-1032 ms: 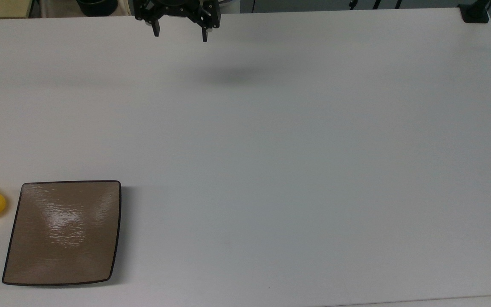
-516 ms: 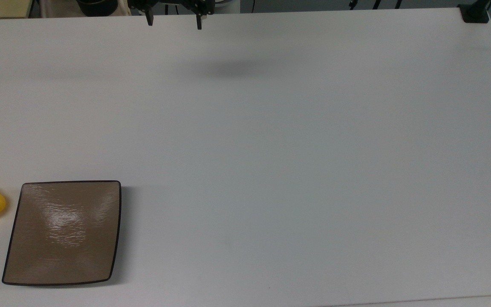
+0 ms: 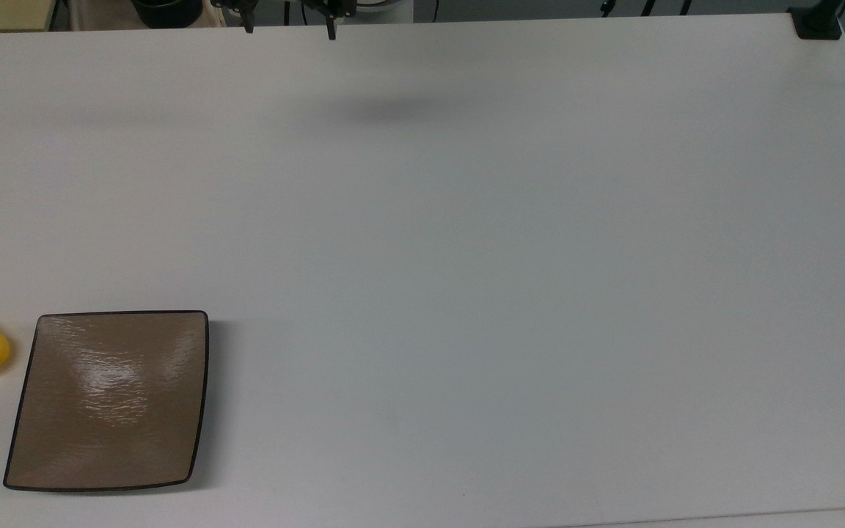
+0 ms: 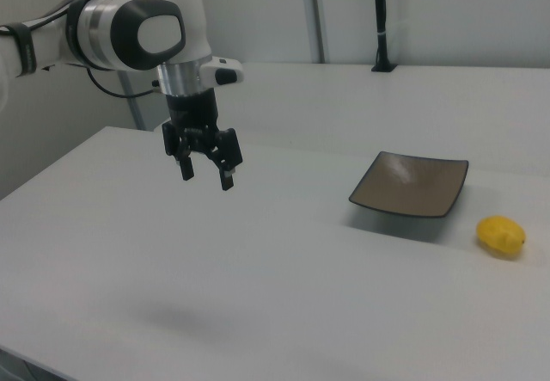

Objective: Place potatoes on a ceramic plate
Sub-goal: 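Move the gripper from its raised start pose toward the yellow potato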

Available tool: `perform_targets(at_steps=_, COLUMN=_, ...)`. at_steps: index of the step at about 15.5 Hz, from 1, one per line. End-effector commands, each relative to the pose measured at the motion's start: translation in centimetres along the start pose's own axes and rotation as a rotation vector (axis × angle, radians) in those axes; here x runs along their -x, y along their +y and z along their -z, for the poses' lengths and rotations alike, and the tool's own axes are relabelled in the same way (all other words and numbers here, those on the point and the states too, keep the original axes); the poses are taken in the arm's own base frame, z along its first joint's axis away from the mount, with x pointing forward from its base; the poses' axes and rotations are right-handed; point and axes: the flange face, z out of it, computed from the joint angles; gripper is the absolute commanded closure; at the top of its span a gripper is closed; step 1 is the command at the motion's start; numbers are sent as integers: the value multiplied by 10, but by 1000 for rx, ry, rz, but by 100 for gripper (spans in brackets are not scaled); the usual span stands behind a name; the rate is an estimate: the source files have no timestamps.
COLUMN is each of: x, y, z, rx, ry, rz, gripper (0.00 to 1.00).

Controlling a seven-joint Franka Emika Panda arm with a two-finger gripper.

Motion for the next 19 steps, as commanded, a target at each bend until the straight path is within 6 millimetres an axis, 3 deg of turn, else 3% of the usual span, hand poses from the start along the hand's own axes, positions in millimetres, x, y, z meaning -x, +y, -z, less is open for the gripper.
perform_targets(at_steps=1, x=6, y=12, z=-3, rx=8, ry=-36, rz=-8, gripper=0)
perform_targets(at_steps=4, x=2, y=28, z=2, rx=2, ry=5, rz=-106, gripper=0)
perform_targets(at_steps=9, x=-19, y=80, z=21, rx=-39, ry=186, rz=-534, gripper=0)
perform_targets(at_steps=15, x=-27, y=149, z=21, rx=-93, ry=312, rz=-824, gripper=0)
perform_targets(at_steps=19, x=-54, y=177, z=7, rx=-131, ry=463, rz=-1012, gripper=0)
